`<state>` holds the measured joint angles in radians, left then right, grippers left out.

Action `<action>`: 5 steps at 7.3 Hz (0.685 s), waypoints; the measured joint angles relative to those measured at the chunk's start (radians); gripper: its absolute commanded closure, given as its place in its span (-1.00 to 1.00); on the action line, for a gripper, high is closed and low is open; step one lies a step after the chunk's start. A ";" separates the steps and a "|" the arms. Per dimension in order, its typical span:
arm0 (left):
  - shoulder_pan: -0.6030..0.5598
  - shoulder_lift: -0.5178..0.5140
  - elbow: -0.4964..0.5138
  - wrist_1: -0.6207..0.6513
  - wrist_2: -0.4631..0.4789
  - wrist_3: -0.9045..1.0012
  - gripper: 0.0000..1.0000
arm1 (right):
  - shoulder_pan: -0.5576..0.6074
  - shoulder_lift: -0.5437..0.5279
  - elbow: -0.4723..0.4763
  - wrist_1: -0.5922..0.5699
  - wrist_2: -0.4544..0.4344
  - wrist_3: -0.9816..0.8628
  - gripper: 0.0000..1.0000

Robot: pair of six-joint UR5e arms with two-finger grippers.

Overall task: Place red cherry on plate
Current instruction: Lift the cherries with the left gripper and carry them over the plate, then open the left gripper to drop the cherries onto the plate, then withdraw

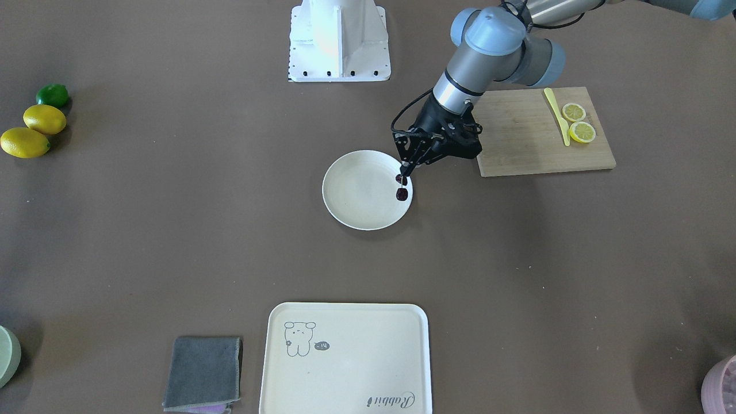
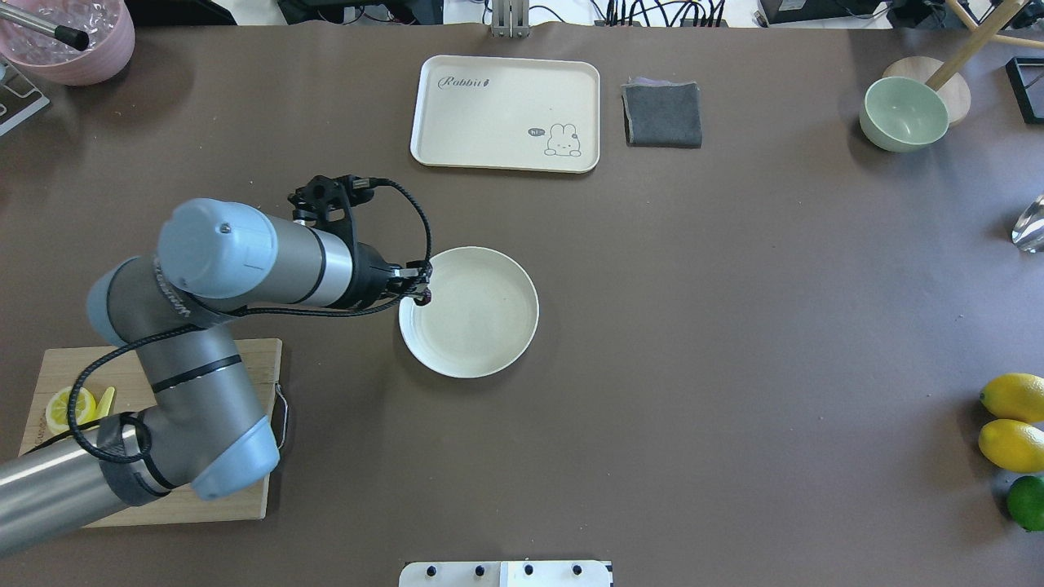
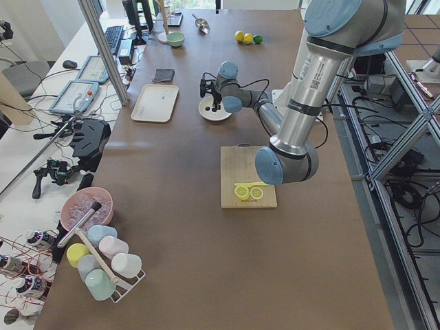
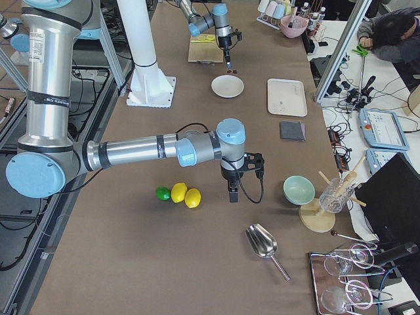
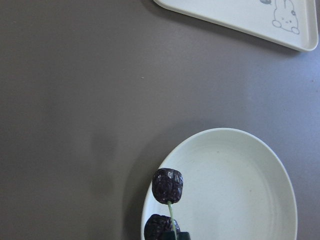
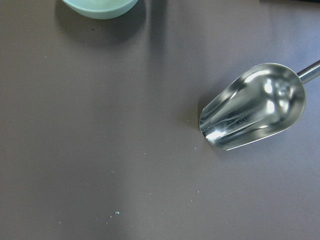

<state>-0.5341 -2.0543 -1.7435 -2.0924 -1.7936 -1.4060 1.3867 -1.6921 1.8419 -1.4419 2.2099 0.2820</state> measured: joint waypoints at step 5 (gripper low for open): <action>0.072 -0.089 0.071 0.000 0.122 -0.043 -0.96 | 0.000 -0.002 -0.003 0.000 0.001 0.000 -1.00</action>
<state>-0.4621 -2.1429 -1.6722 -2.0928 -1.6717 -1.4492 1.3867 -1.6939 1.8388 -1.4423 2.2108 0.2823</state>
